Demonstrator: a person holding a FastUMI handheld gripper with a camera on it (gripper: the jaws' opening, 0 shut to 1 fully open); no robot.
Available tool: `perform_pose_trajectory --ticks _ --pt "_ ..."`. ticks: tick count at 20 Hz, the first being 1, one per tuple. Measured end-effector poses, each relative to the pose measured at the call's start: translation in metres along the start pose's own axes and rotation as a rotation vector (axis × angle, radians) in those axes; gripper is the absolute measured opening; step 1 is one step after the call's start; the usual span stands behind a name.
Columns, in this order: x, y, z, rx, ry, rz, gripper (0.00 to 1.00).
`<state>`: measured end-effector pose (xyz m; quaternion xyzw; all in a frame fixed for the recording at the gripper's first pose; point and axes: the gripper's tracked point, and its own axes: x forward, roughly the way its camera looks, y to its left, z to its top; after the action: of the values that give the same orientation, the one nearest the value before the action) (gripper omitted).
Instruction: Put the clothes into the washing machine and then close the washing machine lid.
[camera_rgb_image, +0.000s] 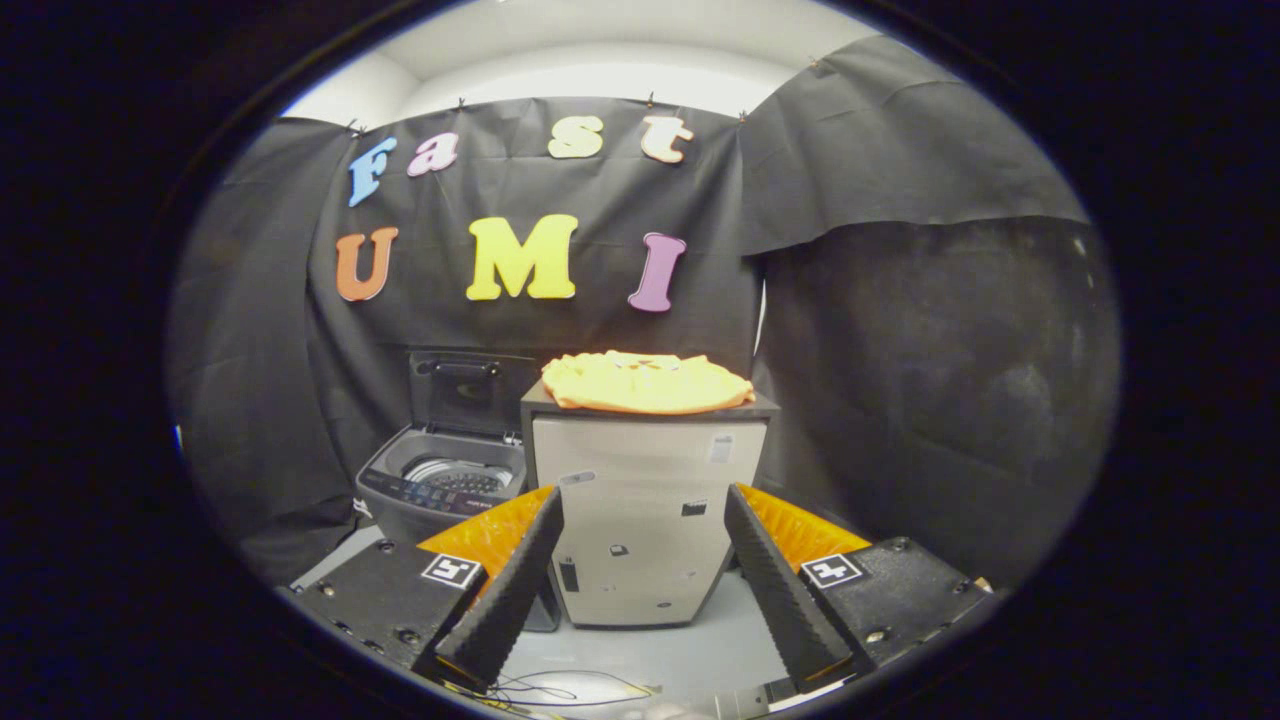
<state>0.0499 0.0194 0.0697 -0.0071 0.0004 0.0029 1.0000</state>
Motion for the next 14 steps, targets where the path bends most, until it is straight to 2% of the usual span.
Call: perform_pose_trajectory --ticks 6,11,14 --pt "0.078 -0.009 0.074 0.039 -0.001 0.004 1.00" --pt "0.155 -0.013 0.133 0.021 -0.008 0.032 1.00" --pt "0.206 -0.009 0.153 0.022 0.015 0.055 1.00"
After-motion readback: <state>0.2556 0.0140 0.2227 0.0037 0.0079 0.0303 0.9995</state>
